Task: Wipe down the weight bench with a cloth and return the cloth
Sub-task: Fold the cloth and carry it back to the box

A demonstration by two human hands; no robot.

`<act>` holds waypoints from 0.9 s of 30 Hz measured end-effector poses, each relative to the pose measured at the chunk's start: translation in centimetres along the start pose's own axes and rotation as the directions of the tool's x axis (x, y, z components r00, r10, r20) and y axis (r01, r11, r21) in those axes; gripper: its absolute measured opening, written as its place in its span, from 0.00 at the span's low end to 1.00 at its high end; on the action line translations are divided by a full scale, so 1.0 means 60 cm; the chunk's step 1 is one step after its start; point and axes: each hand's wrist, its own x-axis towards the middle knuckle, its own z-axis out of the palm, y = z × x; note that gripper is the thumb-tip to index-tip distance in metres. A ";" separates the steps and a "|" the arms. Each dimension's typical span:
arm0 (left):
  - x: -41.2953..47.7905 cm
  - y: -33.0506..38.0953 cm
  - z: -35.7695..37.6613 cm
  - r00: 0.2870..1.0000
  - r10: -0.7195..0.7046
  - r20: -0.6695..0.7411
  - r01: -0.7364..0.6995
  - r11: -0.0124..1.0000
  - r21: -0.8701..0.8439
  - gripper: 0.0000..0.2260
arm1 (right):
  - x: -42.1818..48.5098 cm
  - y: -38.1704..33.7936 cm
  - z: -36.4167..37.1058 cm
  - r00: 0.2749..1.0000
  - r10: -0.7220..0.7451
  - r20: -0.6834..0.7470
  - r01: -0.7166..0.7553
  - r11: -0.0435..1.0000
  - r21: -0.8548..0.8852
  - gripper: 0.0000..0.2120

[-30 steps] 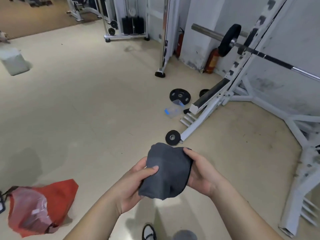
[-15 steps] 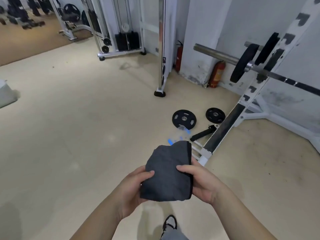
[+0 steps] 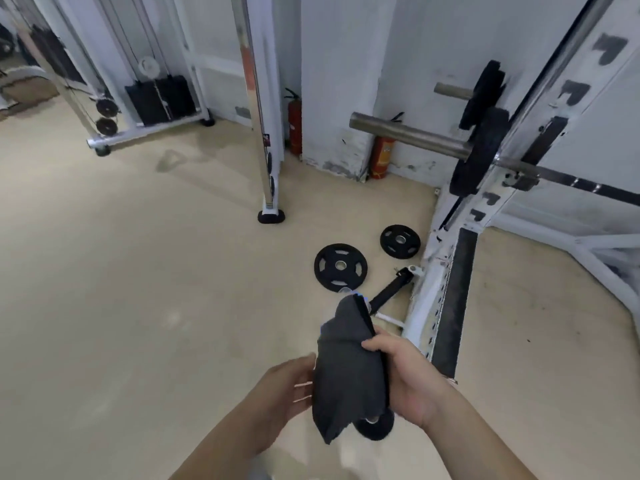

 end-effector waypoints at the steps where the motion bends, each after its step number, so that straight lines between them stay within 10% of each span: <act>1: 0.025 0.033 -0.015 0.997 -0.013 0.077 0.013 1.000 0.004 0.17 | 0.018 -0.011 0.017 1.000 -0.008 -0.006 0.009 1.000 0.030 0.19; 5: 0.087 0.136 -0.058 0.947 -0.084 0.310 0.081 0.996 0.022 0.19 | 0.063 -0.038 0.055 0.998 -0.020 -0.067 0.026 0.995 0.093 0.24; 13: 0.217 0.277 -0.034 0.937 -0.099 0.335 -0.031 0.932 0.361 0.14 | 0.141 -0.087 0.015 0.965 0.119 -0.233 -0.059 0.967 0.249 0.17; 27: 0.689 0.222 -0.059 0.978 -0.206 0.025 0.134 0.722 0.679 0.18 | 0.551 -0.036 -0.198 0.839 0.057 -0.540 0.096 0.963 0.251 0.15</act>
